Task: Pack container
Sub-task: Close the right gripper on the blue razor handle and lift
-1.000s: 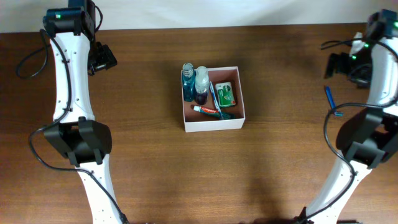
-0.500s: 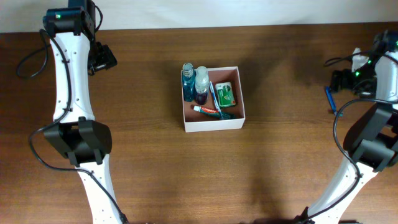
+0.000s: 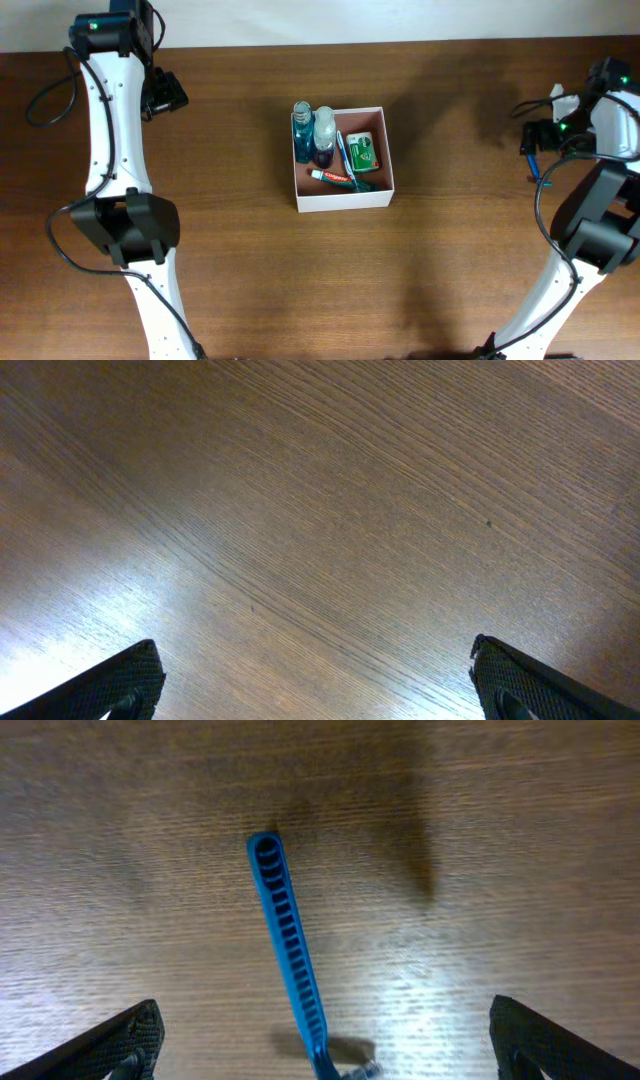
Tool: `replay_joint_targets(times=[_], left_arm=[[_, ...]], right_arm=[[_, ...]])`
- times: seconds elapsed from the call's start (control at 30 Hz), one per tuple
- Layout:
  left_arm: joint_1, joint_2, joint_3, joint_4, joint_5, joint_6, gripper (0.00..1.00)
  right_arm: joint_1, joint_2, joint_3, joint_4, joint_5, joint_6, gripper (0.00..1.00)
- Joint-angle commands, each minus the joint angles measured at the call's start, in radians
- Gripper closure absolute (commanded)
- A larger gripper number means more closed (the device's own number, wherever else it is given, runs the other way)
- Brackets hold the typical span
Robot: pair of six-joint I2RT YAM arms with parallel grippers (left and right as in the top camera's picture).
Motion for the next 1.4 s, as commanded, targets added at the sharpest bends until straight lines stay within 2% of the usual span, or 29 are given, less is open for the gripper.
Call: replay_joint_targets(times=[0.0, 0.37, 0.4, 0.43, 0.57, 0.7, 0.73, 0.9, 1.03, 1.23, 1.3, 1.37], left_arm=[[0.003, -0.03, -0.002, -0.001, 0.0, 0.008, 0.01], [0.003, -0.03, -0.002, -0.001, 0.0, 0.008, 0.01], [0.003, -0.03, -0.002, -0.001, 0.0, 0.008, 0.01], [0.003, -0.03, -0.002, -0.001, 0.0, 0.008, 0.01], [0.003, -0.03, -0.002, -0.001, 0.0, 0.009, 0.01], [0.003, -0.03, -0.002, -0.001, 0.0, 0.008, 0.01], [0.003, -0.03, -0.002, -0.001, 0.0, 0.008, 0.01], [0.003, -0.03, -0.002, -0.001, 0.0, 0.008, 0.01], [0.003, -0.03, -0.002, -0.001, 0.0, 0.008, 0.01], [0.003, -0.03, -0.002, -0.001, 0.0, 0.008, 0.01], [0.003, -0.03, -0.002, -0.001, 0.0, 0.008, 0.01], [0.003, -0.03, -0.002, -0.001, 0.0, 0.008, 0.01]], right_arm=[[0.005, 0.055, -0.008, 0.003, -0.01, -0.019, 0.01], [0.005, 0.087, -0.008, 0.005, -0.009, -0.018, 0.0], [0.005, 0.095, -0.008, 0.003, -0.009, -0.016, 0.03], [0.005, 0.098, -0.008, 0.002, -0.009, -0.015, 0.12], [0.005, 0.098, -0.008, 0.003, -0.006, 0.021, 0.56], [0.005, 0.098, -0.006, 0.003, -0.018, 0.101, 0.91], [0.005, 0.098, -0.003, 0.001, -0.031, 0.124, 0.96], [0.005, 0.097, 0.032, -0.033, -0.148, 0.247, 0.96], [0.005, 0.097, 0.113, -0.117, -0.42, 0.283, 0.96], [0.006, 0.097, 0.283, -0.352, -0.994, 0.307, 0.96], [0.014, 0.096, 0.335, -0.451, -1.112, 0.286, 0.96], [0.032, 0.093, 0.381, -0.551, -1.135, 0.23, 0.96]])
